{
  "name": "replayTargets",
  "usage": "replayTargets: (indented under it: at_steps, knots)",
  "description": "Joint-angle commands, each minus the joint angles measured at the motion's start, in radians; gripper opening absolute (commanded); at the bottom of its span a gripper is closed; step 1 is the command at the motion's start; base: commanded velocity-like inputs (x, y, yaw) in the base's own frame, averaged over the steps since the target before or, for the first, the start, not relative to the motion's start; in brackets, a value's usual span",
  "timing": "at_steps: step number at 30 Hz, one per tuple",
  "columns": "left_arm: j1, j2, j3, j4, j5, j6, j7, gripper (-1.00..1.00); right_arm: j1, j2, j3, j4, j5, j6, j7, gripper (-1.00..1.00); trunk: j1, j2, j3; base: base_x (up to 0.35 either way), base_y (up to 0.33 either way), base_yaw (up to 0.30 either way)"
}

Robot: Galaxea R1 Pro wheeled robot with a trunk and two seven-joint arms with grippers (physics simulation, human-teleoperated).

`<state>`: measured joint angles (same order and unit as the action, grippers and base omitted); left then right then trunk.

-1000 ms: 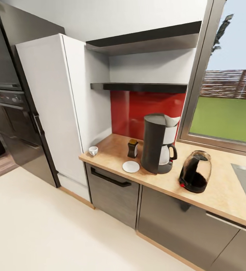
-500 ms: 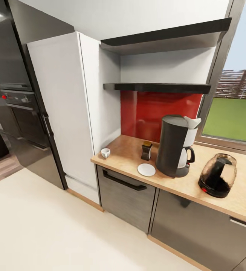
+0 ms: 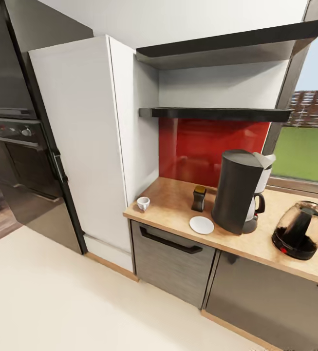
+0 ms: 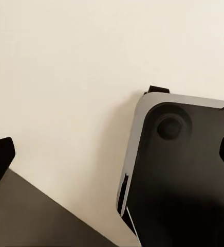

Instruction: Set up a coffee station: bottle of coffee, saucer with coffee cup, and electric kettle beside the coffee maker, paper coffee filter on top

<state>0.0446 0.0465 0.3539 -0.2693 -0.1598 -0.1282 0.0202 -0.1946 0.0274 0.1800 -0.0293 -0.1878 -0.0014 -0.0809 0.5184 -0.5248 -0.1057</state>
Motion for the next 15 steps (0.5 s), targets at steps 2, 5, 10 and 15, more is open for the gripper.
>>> replayTargets:
  at_steps: [2, 5, 10, 15]
  knots:
    - [0.0, 0.0, 0.005, -0.001, -0.01, -0.003, 0.001, 1.0, -0.001, 0.0, 0.009, 0.0, -0.01, 0.0, -0.004, 1.0, 0.001, -0.001, -0.002, 0.17, 0.317, -0.261]
    - [0.0, 0.0, 0.005, -0.001, -0.01, -0.004, 0.001, 1.0, -0.001, 0.0, 0.009, 0.0, -0.01, 0.0, -0.004, 1.0, 0.001, -0.001, -0.002, 0.171, 0.315, -0.263]
    - [0.0, 0.0, 0.006, -0.001, -0.01, -0.004, 0.001, 1.0, -0.001, 0.0, 0.009, 0.0, -0.01, 0.0, -0.004, 1.0, 0.001, -0.001, -0.002, 0.172, 0.315, -0.264]
    - [0.0, -0.001, 0.007, -0.001, -0.01, -0.004, 0.001, 1.0, -0.001, 0.0, 0.009, 0.0, -0.01, 0.0, -0.004, 1.0, 0.001, -0.001, -0.002, 0.167, 0.315, -0.265]
